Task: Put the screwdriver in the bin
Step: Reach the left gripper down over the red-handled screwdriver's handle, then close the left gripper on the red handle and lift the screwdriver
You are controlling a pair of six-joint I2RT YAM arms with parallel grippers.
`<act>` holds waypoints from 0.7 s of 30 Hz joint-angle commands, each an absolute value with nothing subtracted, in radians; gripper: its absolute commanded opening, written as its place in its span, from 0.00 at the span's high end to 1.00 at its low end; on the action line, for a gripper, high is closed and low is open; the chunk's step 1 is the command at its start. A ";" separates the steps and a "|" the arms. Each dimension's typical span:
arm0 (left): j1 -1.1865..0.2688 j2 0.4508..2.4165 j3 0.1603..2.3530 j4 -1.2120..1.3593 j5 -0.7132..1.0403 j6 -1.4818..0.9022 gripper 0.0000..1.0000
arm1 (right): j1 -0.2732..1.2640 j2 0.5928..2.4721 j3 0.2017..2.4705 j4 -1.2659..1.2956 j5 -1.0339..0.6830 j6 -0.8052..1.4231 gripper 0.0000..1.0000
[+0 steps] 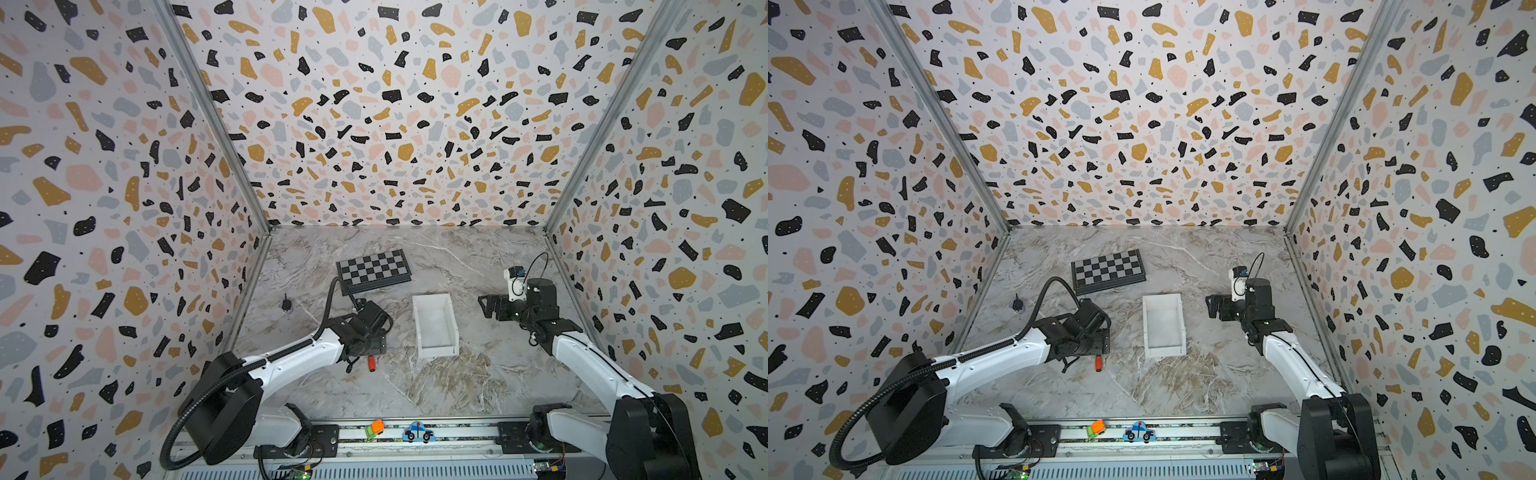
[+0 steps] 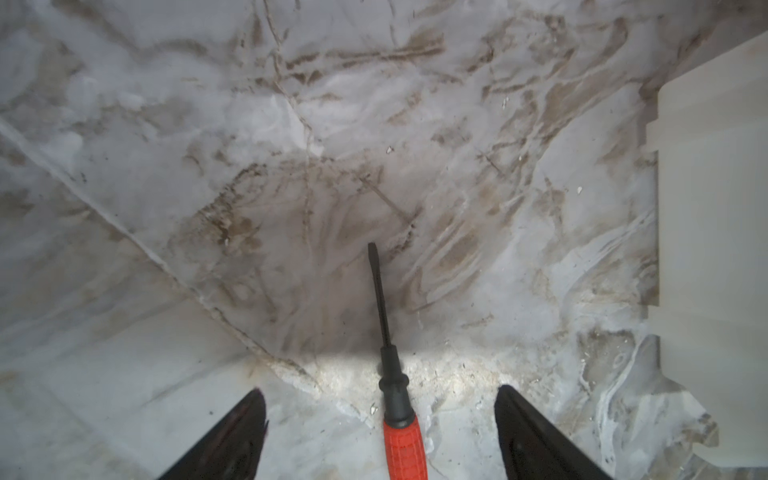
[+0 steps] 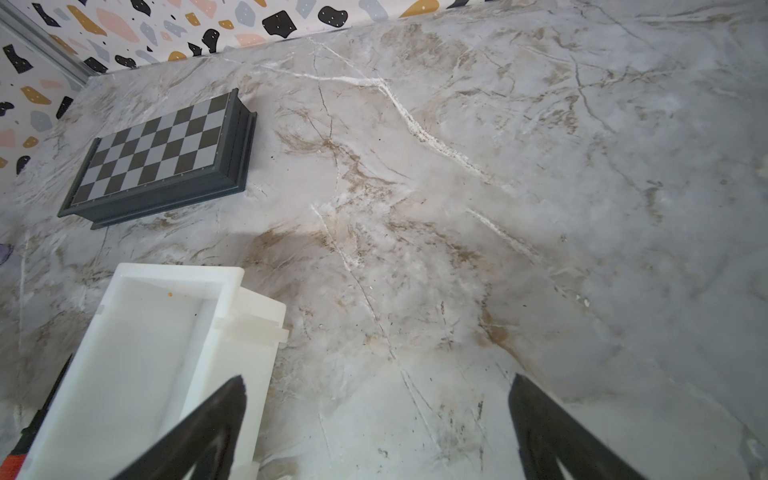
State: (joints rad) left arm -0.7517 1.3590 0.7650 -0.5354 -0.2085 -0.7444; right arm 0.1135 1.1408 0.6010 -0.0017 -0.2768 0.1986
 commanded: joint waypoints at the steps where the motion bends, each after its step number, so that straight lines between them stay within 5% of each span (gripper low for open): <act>1: -0.778 1.376 0.778 -0.604 -0.202 -0.766 0.14 | 0.100 1.106 0.594 -0.019 -0.309 0.207 0.01; 21: -0.816 1.501 0.726 -0.501 -0.176 -0.845 0.57 | 0.055 1.079 0.565 -0.023 -0.344 0.201 0.01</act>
State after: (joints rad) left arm -0.8097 1.4933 0.7410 -0.5159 -0.1799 -0.8326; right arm 0.0612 1.1019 0.5728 -0.0086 -0.3294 0.2005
